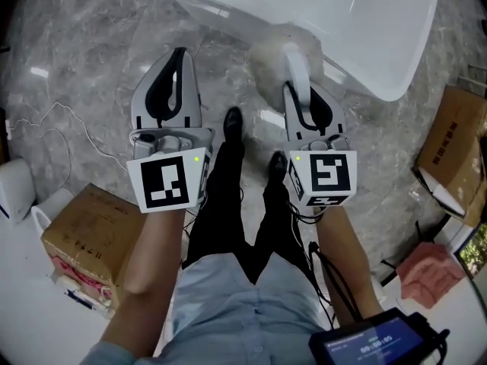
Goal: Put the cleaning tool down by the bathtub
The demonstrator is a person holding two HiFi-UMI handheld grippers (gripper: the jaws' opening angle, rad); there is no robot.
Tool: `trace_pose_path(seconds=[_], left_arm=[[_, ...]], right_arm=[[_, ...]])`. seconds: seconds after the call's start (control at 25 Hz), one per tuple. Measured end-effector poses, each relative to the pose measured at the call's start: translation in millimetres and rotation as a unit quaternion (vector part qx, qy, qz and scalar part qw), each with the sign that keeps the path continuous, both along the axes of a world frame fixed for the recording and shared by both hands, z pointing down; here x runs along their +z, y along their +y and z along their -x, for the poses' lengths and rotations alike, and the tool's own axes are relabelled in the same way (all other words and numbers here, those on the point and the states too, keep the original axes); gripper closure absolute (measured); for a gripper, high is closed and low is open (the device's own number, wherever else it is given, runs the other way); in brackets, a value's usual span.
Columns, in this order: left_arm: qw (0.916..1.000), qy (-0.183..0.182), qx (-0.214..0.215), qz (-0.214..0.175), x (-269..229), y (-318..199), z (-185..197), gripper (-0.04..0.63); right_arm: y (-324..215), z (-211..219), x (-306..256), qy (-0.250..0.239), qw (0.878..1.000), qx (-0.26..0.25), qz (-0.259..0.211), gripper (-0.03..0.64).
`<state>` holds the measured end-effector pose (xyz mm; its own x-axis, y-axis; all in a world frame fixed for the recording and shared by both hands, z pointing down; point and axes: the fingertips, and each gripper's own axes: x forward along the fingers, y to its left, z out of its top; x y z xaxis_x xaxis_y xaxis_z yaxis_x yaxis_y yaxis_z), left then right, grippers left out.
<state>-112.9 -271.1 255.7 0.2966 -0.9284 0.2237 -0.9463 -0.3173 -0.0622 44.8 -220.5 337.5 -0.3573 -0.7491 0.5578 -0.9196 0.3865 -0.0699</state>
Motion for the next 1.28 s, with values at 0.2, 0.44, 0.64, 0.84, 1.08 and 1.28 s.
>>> trace_pose_path(seconds=[0.2, 0.44, 0.64, 0.84, 1.08, 1.28], left_arm=[[0.9999, 0.005, 0.014, 0.007, 42, -14, -4, 0.578], [0.9994, 0.023, 0.019, 0.016, 65, -23, -9, 0.578], [0.9991, 0.031, 0.017, 0.024, 101, -29, 1, 0.579], [0.9991, 0.030, 0.017, 0.025, 121, -38, 12, 0.578], [0.9991, 0.023, 0.019, 0.031, 151, -46, 25, 0.578], [0.9990, 0.021, 0.026, 0.030, 177, -52, 32, 0.578]], right_arm=[[-8, 4, 51, -0.001, 1.000, 0.004, 0.017, 0.523], [-15, 14, 73, 0.003, 1.000, -0.004, 0.020, 0.522], [-20, 25, 111, 0.010, 0.999, -0.009, 0.029, 0.522], [-25, 36, 136, 0.007, 0.999, -0.010, 0.040, 0.522], [-30, 44, 174, 0.010, 0.998, -0.015, 0.054, 0.522], [-35, 48, 211, 0.015, 0.998, -0.021, 0.066, 0.522]])
